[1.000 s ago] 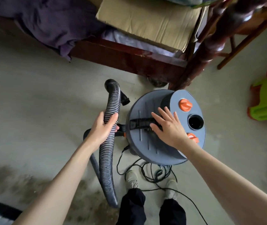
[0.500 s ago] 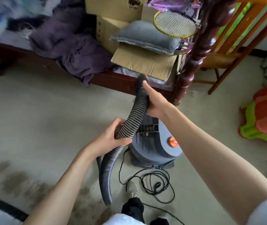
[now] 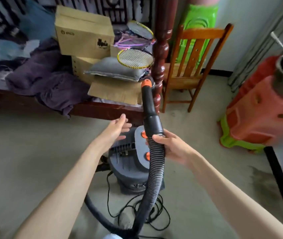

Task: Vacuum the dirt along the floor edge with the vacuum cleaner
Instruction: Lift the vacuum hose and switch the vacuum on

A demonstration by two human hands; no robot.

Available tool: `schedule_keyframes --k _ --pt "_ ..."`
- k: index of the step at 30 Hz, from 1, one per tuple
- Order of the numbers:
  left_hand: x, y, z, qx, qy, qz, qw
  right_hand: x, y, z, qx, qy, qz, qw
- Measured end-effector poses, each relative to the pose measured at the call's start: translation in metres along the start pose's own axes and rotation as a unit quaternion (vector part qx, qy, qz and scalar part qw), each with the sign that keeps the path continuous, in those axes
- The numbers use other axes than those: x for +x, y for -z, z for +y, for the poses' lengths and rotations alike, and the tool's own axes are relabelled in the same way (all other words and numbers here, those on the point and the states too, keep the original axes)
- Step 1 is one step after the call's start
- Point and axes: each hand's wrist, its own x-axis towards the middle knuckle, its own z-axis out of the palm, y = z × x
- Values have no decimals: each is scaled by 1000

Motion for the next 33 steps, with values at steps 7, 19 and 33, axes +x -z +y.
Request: schedule_keyframes --k 7,19,33 --pt "-14 -89 72 -286 -16 -121 950 -61 42 -13 -55 14 -44 997" --pt "-43 -181 85 -214 -84 -87 969 -108 89 7 -170 138 139 966" --pt "-39 -207 73 -123 -120 -66 983 -125 143 -52 -98 79 111 986"
